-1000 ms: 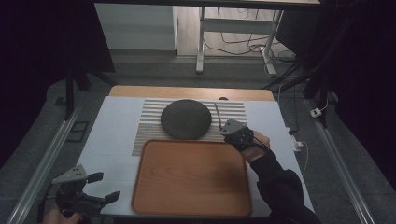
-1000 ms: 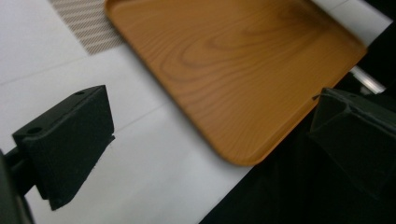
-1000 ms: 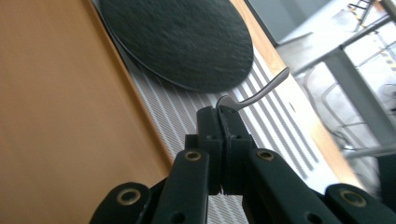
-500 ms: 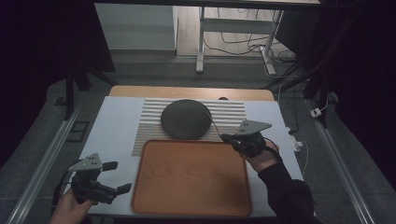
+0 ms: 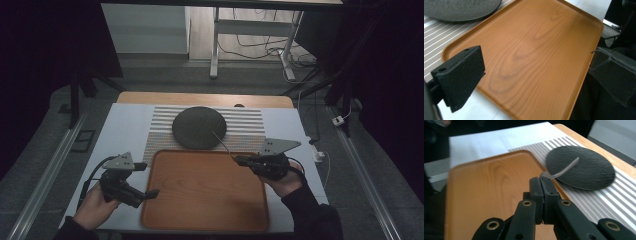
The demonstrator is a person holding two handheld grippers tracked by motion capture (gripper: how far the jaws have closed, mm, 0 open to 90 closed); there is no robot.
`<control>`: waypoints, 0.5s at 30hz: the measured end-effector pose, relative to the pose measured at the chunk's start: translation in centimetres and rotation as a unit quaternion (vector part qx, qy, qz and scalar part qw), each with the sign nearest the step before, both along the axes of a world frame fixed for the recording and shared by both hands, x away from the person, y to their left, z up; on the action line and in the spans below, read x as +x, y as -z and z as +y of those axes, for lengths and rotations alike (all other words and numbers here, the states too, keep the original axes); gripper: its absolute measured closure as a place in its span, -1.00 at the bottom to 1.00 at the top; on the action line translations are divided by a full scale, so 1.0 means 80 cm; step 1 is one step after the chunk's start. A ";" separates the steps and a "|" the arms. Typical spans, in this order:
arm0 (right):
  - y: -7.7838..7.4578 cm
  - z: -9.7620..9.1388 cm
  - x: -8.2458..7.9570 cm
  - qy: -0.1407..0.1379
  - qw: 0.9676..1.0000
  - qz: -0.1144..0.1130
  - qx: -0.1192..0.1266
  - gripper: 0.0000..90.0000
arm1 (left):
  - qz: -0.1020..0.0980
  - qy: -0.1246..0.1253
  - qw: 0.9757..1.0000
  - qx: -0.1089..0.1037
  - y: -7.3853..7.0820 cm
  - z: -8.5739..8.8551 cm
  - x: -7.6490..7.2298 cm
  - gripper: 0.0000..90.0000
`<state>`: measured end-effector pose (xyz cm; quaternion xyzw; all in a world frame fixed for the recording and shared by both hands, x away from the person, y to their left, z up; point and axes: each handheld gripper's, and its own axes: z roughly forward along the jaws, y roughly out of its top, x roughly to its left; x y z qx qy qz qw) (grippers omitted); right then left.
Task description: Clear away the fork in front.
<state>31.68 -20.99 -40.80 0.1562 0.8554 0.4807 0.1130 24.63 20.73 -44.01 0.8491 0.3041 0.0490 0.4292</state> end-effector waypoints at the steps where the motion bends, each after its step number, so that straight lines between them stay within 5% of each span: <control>1: -0.001 0.000 -0.003 -0.004 1.000 0.001 0.000 0.98 | -0.002 0.003 1.000 0.003 -0.001 -0.004 0.003 -1.00; 15: -0.005 0.004 -0.044 -0.069 0.996 0.032 0.039 0.98 | -0.026 0.048 0.998 0.033 -0.005 -0.047 0.031 -1.00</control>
